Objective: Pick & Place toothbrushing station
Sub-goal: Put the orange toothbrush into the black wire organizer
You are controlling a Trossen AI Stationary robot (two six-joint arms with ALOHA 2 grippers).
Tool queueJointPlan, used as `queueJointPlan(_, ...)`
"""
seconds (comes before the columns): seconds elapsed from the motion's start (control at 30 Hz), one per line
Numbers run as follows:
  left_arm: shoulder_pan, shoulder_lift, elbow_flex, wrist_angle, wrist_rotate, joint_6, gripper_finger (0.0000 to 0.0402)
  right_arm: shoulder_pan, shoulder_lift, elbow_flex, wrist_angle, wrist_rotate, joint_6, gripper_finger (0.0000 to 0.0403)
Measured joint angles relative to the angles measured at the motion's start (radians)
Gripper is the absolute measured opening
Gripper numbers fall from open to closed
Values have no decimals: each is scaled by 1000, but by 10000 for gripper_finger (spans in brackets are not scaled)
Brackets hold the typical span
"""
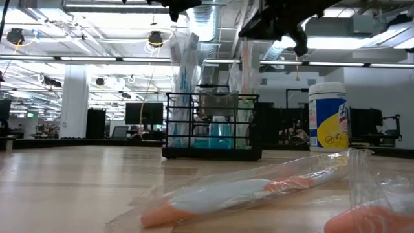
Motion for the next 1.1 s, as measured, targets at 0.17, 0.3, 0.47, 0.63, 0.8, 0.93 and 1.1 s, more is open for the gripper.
queueJointPlan(0.17, 0, 0, 0, 0, 1, 6, 142, -25, 31, -1, 92, -60, -75, 4)
queueJointPlan(0.3, 0, 0, 0, 0, 10, 11, 142, -33, 32, -1, 101, -94, -106, 4)
queueJointPlan(0.47, 0, 0, 0, -2, 13, 23, 142, -25, 32, -1, 91, -110, -114, 4)
queueJointPlan(0.63, 0, 0, 0, -6, 14, 26, 142, 5, 32, -1, 12, -120, -47, 4)
queueJointPlan(0.8, -6, -2, -17, -1, 15, 31, 142, 34, 32, -2, -56, -118, 3, 4)
queueJointPlan(0.93, -6, -2, -63, 3, 17, 33, 142, 38, 33, -45, -32, -108, 43, 4)
queueJointPlan(1.1, -6, -2, -134, 32, 18, 50, 142, 44, 31, -115, 79, -103, 55, 4)
